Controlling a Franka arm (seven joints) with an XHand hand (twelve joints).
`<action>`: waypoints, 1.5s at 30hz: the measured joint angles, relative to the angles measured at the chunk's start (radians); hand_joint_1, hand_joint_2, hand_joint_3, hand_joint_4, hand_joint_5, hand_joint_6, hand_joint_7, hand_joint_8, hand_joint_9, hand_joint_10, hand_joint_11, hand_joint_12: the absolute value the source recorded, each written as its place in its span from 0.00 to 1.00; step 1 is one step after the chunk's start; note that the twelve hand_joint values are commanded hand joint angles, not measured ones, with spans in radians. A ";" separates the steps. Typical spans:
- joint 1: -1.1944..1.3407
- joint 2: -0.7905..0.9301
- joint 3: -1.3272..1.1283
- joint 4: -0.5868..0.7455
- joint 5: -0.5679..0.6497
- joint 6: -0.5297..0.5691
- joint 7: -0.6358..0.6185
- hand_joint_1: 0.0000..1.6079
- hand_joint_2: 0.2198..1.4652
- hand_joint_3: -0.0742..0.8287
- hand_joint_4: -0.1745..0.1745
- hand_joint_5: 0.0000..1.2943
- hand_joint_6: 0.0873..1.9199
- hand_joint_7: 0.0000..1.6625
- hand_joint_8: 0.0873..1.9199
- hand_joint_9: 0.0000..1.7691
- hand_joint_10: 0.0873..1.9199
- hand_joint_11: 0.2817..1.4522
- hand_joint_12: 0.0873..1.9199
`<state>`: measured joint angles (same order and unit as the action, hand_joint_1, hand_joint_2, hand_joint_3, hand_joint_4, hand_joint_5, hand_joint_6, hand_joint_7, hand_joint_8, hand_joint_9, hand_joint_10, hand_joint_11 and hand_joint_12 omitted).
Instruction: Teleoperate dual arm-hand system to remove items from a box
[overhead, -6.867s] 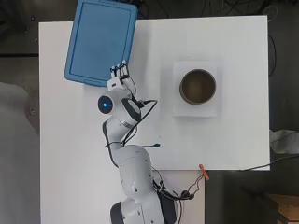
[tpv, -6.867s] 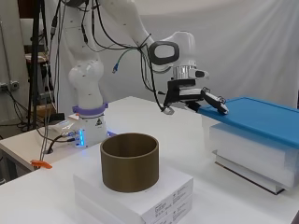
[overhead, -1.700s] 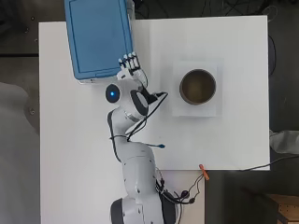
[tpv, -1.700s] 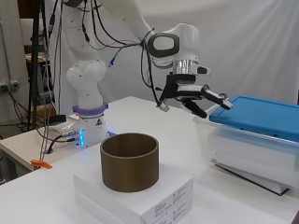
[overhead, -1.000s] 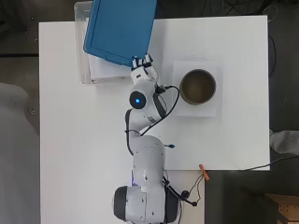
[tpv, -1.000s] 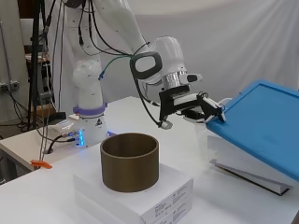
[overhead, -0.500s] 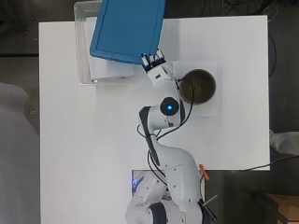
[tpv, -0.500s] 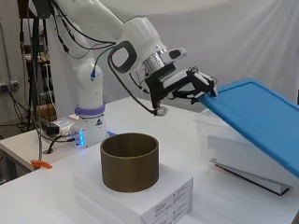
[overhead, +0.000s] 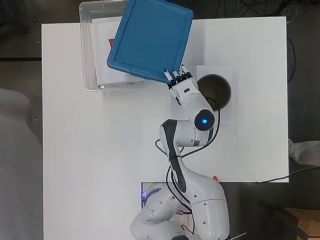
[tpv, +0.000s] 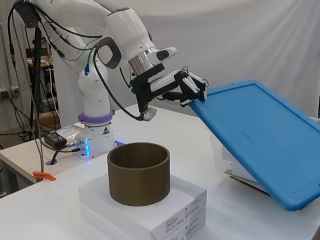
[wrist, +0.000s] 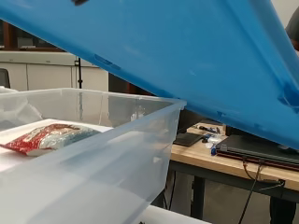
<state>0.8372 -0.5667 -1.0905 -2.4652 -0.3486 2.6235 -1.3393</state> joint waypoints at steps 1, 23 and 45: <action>0.003 0.002 -0.004 0.001 -0.008 -0.001 -0.004 0.63 0.70 0.08 1.00 0.79 0.44 0.86 1.00 0.90 1.00 0.80 0.98; 0.143 0.412 0.372 0.099 0.199 -0.024 -0.107 0.64 0.70 0.08 1.00 0.80 0.44 0.77 0.71 0.84 0.98 0.71 0.98; 0.147 0.464 0.485 0.398 0.292 -0.167 0.030 0.63 0.72 0.08 1.00 0.75 0.49 0.69 0.88 0.74 1.00 0.52 0.96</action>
<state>0.9846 -0.1032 -0.6053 -2.0670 -0.0571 2.4570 -1.3097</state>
